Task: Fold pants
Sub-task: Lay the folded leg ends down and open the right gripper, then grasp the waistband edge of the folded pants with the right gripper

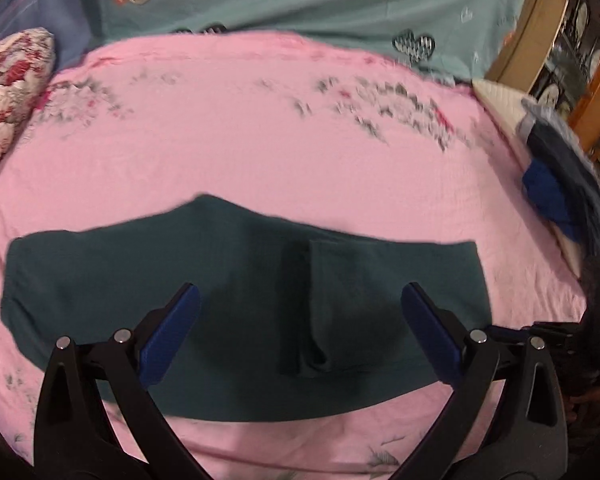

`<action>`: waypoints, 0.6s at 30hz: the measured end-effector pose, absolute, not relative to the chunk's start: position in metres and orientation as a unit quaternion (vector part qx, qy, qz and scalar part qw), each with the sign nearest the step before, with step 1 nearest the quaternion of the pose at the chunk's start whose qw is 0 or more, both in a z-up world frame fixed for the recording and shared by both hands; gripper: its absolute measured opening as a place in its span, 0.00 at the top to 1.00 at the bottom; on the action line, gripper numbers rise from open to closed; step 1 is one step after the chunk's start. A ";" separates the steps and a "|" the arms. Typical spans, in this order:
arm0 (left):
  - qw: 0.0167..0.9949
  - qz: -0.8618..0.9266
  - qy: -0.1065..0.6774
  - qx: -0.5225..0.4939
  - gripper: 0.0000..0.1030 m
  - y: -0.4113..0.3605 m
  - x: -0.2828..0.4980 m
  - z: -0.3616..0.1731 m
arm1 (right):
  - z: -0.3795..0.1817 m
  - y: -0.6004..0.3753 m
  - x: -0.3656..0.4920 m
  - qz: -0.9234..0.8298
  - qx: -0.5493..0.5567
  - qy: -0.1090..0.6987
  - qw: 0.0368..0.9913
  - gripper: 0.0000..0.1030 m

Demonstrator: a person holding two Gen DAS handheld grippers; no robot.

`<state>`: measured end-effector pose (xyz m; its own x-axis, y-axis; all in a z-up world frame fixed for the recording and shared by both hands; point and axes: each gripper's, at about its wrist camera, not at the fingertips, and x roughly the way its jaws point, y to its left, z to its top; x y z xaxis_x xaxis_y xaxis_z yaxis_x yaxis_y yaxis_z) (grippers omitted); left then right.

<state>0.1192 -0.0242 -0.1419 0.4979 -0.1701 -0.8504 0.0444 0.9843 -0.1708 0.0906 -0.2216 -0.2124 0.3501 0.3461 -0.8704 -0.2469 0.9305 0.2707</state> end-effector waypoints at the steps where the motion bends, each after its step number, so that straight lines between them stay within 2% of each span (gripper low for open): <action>1: 0.855 -0.058 0.514 -0.051 0.02 -0.027 0.124 -0.153 | -0.211 -0.221 0.091 0.182 0.043 0.541 0.820 0.87; 3: 0.832 -0.049 0.553 -0.024 0.02 -0.034 0.127 -0.179 | -0.207 -0.217 0.090 0.180 0.025 0.543 0.820 0.86; 5: 0.805 -0.032 0.592 0.014 0.03 -0.037 0.123 -0.203 | -0.206 -0.215 0.088 0.170 -0.004 0.546 0.821 0.79; 10: 0.839 0.002 0.544 -0.017 0.03 0.005 0.100 -0.169 | -0.185 -0.201 0.081 0.175 -0.035 0.518 0.837 0.77; 15: 0.839 0.117 0.526 -0.079 0.02 0.111 0.080 -0.142 | -0.162 -0.131 0.090 0.233 -0.080 0.480 0.842 0.65; 18: 0.820 0.186 0.528 -0.117 0.02 0.173 0.061 -0.139 | -0.160 -0.067 0.095 0.277 -0.112 0.473 0.829 0.65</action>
<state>0.0610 0.1734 -0.1393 0.3731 0.1829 -0.9096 -0.4289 0.9033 0.0057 0.0947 -0.0675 -0.1604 0.3986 0.3521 -0.8468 -0.5651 0.8215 0.0756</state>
